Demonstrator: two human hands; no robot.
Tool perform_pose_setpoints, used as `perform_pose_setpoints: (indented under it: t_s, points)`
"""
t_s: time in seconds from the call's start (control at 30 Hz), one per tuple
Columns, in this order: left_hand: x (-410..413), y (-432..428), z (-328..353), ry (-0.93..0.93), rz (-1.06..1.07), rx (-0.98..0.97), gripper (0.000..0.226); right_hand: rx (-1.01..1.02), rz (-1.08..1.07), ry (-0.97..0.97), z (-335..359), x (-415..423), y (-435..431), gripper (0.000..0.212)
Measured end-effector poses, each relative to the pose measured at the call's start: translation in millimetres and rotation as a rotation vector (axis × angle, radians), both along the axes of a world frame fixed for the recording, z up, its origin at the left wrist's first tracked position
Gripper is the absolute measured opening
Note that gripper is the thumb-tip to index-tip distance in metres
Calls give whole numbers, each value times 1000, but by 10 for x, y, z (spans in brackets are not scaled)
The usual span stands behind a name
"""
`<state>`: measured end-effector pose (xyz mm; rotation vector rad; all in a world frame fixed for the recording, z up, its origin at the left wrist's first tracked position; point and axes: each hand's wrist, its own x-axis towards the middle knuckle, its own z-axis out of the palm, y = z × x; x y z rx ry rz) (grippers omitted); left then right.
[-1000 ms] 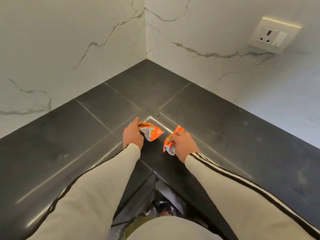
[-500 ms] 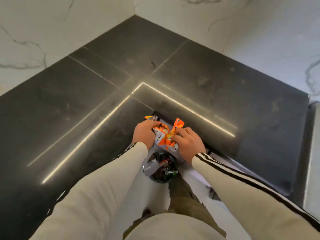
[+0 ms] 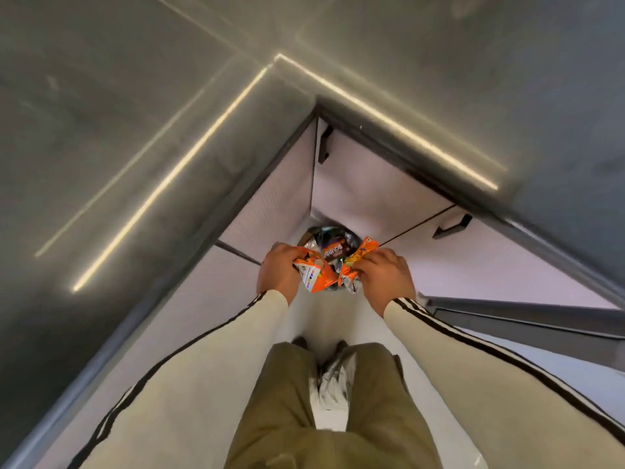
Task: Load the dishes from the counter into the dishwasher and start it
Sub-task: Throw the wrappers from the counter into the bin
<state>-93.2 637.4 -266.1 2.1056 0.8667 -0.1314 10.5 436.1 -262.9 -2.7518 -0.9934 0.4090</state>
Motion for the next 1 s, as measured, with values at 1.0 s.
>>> perform_pose_setpoints:
  t_s: [1.0]
  points:
    - [516, -523, -3778, -32, -200, 135, 36, -245, -249, 254, -3912, 214, 345, 21]
